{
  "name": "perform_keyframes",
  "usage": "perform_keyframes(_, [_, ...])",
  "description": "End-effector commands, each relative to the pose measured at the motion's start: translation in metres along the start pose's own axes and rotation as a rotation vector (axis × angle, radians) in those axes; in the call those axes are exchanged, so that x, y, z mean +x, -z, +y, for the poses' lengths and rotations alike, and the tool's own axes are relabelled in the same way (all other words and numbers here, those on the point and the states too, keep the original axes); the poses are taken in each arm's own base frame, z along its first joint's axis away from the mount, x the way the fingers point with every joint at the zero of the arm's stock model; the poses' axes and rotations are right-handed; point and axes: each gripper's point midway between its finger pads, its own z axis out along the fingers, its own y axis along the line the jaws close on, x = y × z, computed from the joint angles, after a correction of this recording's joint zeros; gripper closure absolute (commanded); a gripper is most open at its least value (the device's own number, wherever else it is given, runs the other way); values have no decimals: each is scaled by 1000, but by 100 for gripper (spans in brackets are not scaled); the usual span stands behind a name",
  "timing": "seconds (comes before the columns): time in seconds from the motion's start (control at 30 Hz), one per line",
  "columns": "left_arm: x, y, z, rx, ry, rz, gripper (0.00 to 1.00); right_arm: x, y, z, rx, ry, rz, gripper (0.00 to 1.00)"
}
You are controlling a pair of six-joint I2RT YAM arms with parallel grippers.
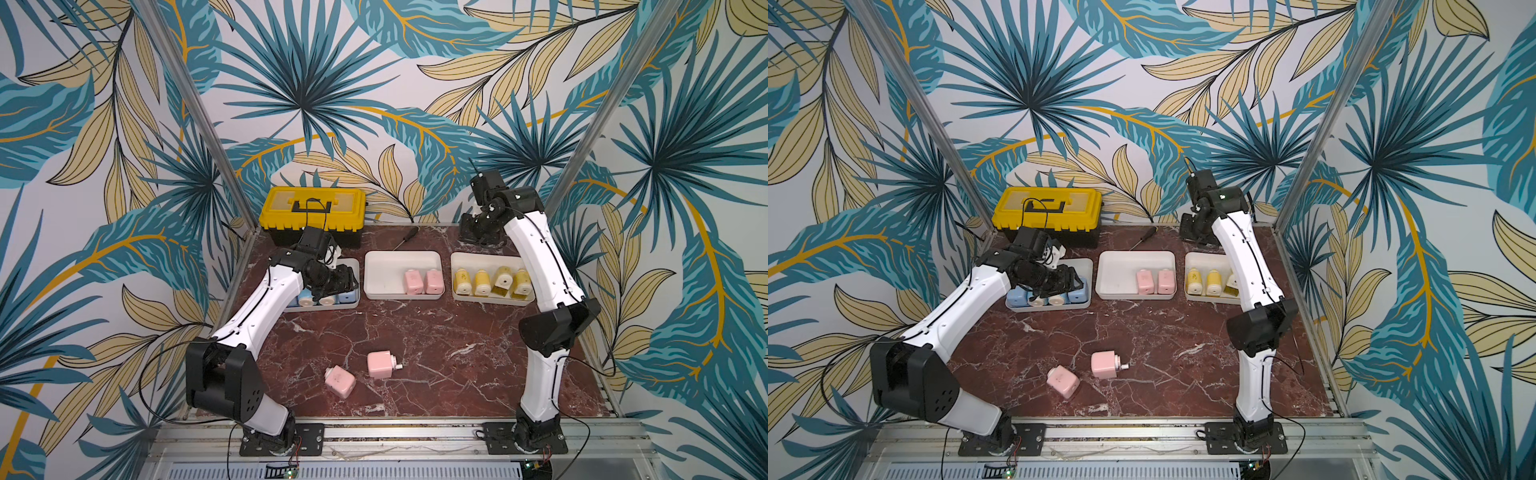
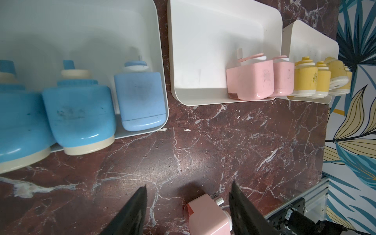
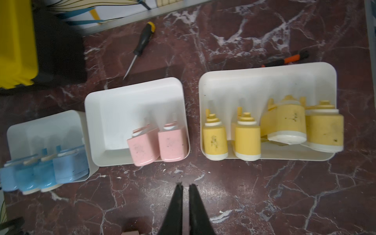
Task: Place the pencil sharpeners by color into the storage box
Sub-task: Place the pencil sharpener in the storage box, then adjust the pencil sharpener in the storage box.
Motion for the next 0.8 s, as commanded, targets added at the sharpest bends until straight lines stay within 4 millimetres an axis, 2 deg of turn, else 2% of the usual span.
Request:
perform_keyframes(0.0, [-13,-4,-7,21,11,-16,34,10,-41,-30,96,17,111,92])
perform_keyframes(0.23, [-16,-19,-7,10,27,13,35,-6,-99,-80,149,-92,163,92])
perform_keyframes(0.33, [-17,-24,-5,0,32,23,35,-13,-116,-97,150,-150,166,92])
perform_keyframes(0.53, [-22,-29,-2,-18,32,22,35,-26,-140,-120,145,-203,151,92])
perform_keyframes(0.77, [-20,-38,0,-23,40,46,35,-22,-159,-141,166,-227,188,91])
